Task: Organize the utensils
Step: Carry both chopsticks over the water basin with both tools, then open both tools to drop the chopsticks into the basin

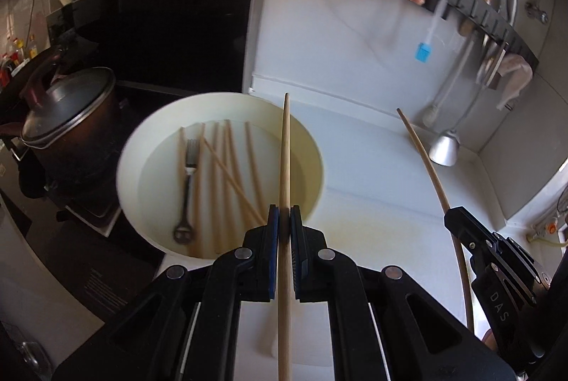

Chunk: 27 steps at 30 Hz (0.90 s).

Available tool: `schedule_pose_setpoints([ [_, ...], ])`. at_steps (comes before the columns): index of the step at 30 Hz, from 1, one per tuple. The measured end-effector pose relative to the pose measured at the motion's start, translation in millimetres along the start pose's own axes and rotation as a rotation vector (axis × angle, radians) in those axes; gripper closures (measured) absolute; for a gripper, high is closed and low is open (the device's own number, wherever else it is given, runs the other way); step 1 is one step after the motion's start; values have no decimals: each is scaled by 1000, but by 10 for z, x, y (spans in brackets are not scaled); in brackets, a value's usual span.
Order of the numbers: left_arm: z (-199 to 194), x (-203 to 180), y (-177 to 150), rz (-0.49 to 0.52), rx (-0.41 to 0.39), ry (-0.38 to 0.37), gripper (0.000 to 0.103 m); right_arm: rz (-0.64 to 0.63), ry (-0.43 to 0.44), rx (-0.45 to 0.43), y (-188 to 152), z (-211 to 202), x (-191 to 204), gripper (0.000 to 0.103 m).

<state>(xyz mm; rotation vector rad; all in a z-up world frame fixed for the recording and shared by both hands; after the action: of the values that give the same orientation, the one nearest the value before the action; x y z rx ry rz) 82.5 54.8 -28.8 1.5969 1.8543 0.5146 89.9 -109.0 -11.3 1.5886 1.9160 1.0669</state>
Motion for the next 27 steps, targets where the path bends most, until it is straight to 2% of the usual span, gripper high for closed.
schedule_pose_setpoints([
  [3, 62, 431, 173, -14, -3, 29, 96, -15, 28, 23, 96, 290, 360, 97],
  [5, 157, 697, 276, -21, 6, 22, 96, -19, 40, 49, 129, 506, 578, 97],
  [8, 329, 982, 390, 7, 18, 35, 96, -32, 39, 79, 196, 822, 863, 97],
  [10, 473, 1128, 445, 4, 47, 16, 96, -29, 39, 96, 219, 977, 1009, 97],
  [19, 877, 1380, 520, -15, 123, -1, 96, -79, 48, 179, 251, 1513, 1360, 97],
  [27, 1078, 1434, 513, -45, 155, 42, 96, -106, 103, 258, 190, 1805, 1401, 97],
])
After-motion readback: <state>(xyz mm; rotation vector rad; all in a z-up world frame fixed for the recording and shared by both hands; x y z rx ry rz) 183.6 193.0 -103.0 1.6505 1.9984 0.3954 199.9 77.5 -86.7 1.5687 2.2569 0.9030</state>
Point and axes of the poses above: each gripper's, at about its wrist camera, not at the fingertips, and z roughly the way its jaws point, x to its left, y to its top, the point moved 8 cm from there along z, roughly the way its jaws point, and after that the axes turned 4 degrees about -y, right-handed, at the moved point
